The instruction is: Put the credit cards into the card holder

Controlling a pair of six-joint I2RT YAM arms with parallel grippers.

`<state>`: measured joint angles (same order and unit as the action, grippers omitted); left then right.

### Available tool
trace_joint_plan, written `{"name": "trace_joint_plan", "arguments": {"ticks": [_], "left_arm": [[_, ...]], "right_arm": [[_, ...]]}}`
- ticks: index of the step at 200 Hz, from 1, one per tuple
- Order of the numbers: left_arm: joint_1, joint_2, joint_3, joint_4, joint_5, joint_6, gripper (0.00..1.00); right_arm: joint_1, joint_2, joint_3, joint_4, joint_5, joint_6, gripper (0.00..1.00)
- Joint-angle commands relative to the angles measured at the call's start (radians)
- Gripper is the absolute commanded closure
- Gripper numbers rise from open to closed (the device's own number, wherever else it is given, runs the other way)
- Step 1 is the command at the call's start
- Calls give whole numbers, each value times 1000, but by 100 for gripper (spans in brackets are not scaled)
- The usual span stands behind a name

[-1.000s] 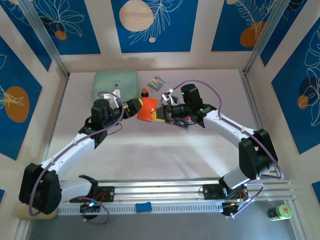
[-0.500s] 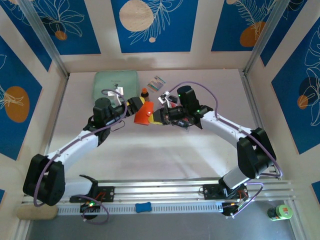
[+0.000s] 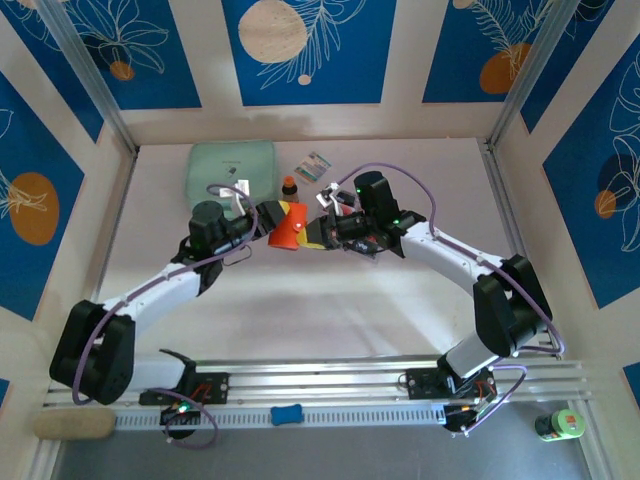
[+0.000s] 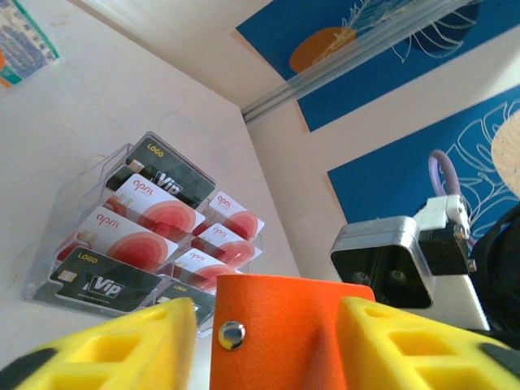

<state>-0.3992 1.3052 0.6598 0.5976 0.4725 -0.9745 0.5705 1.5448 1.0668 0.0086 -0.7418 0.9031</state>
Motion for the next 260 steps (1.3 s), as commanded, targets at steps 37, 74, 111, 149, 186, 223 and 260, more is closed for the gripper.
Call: {"name": "trace_joint_plan", "arguments": {"ticks": [37, 74, 111, 149, 186, 223, 260], "left_arm": [[2, 12, -37, 131, 32, -36, 89], [-10, -30, -71, 99, -60, -45, 100], [-75, -104, -74, -12, -218, 11, 100], [-154, -150, -51, -92, -343, 62, 100], [-208, -159, -26, -133, -397, 89, 100], [-231, -176, -23, -148, -445, 98, 100], [-238, -192, -29, -155, -493, 94, 100]], "right_arm": [[-7, 20, 36, -62, -9, -40, 84], [-23, -55, 34, -305, 205, -171, 64], [11, -70, 96, -459, 417, -244, 47], [68, -21, 200, -513, 529, -270, 43], [111, 11, 260, -522, 579, -280, 43], [133, 37, 256, -542, 616, -272, 43], [144, 39, 179, -521, 643, -235, 46]]}}
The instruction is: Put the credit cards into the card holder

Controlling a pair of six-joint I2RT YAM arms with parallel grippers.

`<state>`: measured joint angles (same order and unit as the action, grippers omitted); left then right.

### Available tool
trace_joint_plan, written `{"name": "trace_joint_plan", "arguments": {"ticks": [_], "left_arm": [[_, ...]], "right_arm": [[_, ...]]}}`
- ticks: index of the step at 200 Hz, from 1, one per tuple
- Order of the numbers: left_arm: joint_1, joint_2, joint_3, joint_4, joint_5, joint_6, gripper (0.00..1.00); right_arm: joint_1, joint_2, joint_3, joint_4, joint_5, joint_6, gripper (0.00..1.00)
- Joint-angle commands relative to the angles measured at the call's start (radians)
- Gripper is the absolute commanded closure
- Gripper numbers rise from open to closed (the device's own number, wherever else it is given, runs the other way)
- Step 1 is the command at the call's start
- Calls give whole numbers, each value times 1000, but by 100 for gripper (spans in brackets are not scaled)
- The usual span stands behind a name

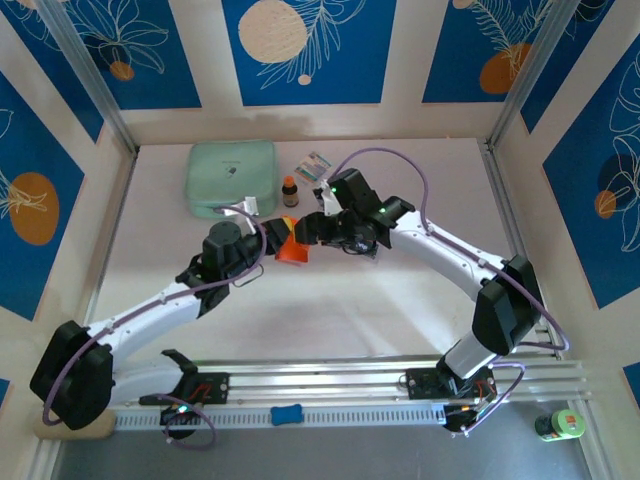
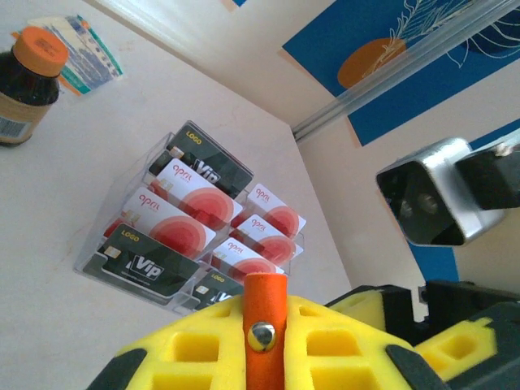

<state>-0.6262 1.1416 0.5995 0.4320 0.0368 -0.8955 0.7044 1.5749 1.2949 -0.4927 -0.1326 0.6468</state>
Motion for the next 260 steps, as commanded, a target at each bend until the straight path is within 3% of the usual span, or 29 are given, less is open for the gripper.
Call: {"name": "trace_joint_plan", "arguments": {"ticks": [1, 66, 140, 172, 213, 233, 260], "left_arm": [[-12, -28, 30, 11, -58, 15, 100], [-12, -38, 15, 35, -78, 6, 100], [-11, -34, 10, 51, -90, -19, 100], [-6, -33, -8, 108, -141, -117, 100], [1, -19, -31, 248, -246, -293, 100], [1, -12, -27, 294, -291, -347, 100], [1, 17, -27, 370, -326, -449, 100]], "right_arm": [[10, 9, -51, -18, 34, 22, 46], [-7, 39, -147, -66, 217, 11, 64], [-46, -24, -230, -28, 159, 22, 66], [-69, -149, -289, 65, 42, 63, 65], [-179, -296, -443, 420, -254, 260, 57], [-217, -305, -513, 641, -356, 404, 48], [-201, -265, -532, 840, -400, 526, 46]]}}
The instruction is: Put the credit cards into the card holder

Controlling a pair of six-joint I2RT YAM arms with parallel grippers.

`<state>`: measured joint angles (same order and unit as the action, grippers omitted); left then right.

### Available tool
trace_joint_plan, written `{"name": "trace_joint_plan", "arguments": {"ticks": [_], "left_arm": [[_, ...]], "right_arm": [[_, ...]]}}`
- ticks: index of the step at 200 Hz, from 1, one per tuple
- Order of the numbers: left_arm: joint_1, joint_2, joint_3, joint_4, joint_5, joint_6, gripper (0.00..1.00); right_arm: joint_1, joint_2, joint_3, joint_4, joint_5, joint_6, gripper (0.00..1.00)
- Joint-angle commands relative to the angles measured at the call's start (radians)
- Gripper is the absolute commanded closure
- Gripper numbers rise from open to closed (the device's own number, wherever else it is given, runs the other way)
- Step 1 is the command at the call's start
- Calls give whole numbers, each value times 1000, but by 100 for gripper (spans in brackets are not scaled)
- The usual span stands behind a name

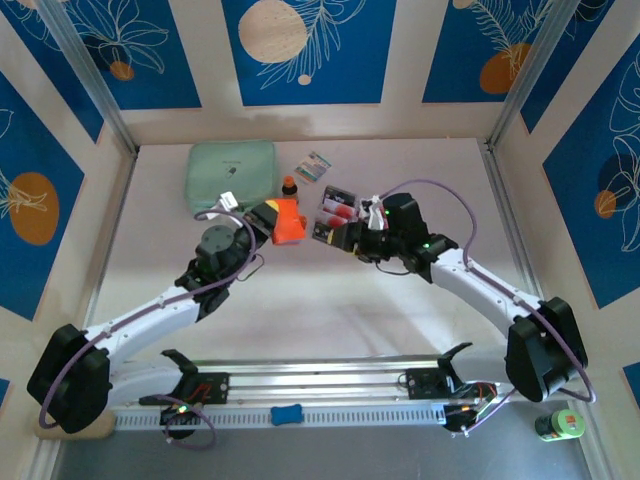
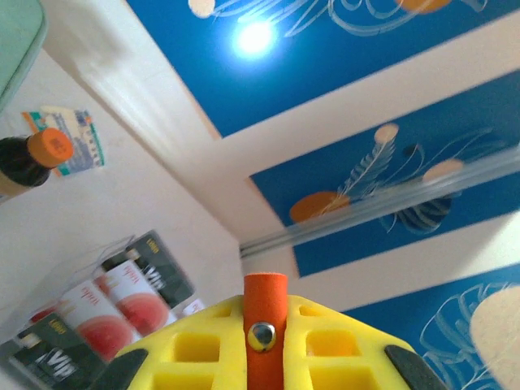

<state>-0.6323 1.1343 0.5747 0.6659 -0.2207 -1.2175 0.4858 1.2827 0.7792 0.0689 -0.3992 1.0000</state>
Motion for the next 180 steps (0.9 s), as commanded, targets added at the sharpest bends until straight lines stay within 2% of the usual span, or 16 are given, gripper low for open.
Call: {"name": "trace_joint_plan", "arguments": {"ticks": [1, 24, 49, 180], "left_arm": [[7, 25, -2, 140, -70, -130, 100], [7, 61, 0, 202, -75, -201, 100], [5, 88, 9, 230, -67, -221, 100], [-3, 137, 12, 278, -39, -233, 100]], "right_arm": [[19, 29, -16, 283, -133, 176, 46], [47, 71, -9, 401, -127, 244, 46], [69, 101, 5, 482, -120, 288, 46], [73, 169, 24, 567, -85, 328, 51]]}}
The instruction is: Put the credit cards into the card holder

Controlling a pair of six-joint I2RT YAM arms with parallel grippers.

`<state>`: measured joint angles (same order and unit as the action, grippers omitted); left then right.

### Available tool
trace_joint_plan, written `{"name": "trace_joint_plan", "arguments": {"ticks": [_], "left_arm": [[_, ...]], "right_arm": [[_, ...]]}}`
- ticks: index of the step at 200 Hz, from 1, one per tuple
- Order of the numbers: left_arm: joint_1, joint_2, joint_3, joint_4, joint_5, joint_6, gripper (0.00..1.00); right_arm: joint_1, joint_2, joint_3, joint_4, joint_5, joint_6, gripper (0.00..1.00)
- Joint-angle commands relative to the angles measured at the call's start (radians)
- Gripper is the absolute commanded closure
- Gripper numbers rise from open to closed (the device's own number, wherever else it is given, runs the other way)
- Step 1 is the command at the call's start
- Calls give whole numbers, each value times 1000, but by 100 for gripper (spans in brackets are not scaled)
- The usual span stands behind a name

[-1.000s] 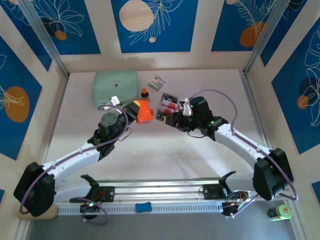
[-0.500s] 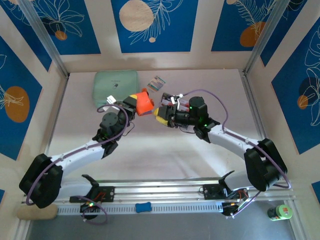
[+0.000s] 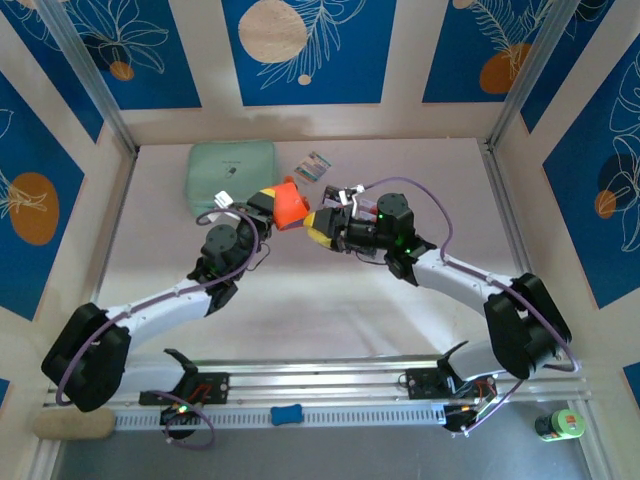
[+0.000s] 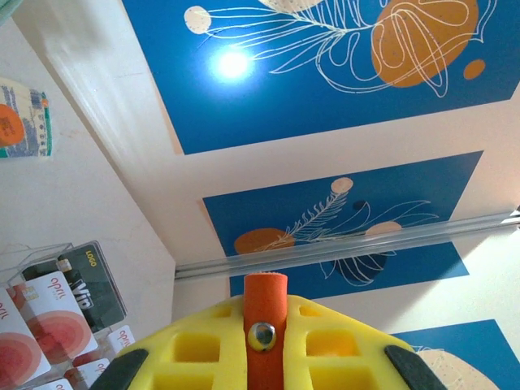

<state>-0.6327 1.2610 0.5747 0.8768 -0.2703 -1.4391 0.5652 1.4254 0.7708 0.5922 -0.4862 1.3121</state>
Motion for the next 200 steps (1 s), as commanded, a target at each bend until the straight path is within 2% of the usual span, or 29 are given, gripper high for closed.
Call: {"name": "trace_joint_plan", "arguments": {"ticks": [1, 101, 138, 157, 163, 170, 181, 185, 191, 200], "left_arm": [[-2, 10, 12, 67, 11, -12, 100], [-17, 56, 4, 106, 25, -25, 100], [-22, 76, 8, 119, 31, -29, 100], [-23, 88, 10, 119, 40, -29, 100], [-24, 92, 10, 119, 44, -30, 100], [-23, 97, 8, 119, 50, -28, 100], [-24, 98, 2, 114, 60, -19, 75], [-23, 97, -3, 111, 64, -13, 61], [-20, 93, -12, 99, 73, -5, 46], [-13, 78, -29, 71, 88, 13, 29]], "right_arm": [[-7, 27, 34, 44, 2, 16, 51], [-36, 107, 59, 146, -25, 78, 62], [-45, 124, 57, 177, -39, 95, 78], [-52, 131, 49, 209, -48, 108, 92], [-57, 133, 43, 224, -51, 111, 100], [-61, 133, 37, 234, -54, 115, 100], [-69, 128, 22, 239, -58, 112, 100], [-73, 122, 14, 238, -58, 109, 100], [-78, 115, 3, 232, -57, 102, 100], [-86, 100, -15, 212, -57, 84, 100]]}}
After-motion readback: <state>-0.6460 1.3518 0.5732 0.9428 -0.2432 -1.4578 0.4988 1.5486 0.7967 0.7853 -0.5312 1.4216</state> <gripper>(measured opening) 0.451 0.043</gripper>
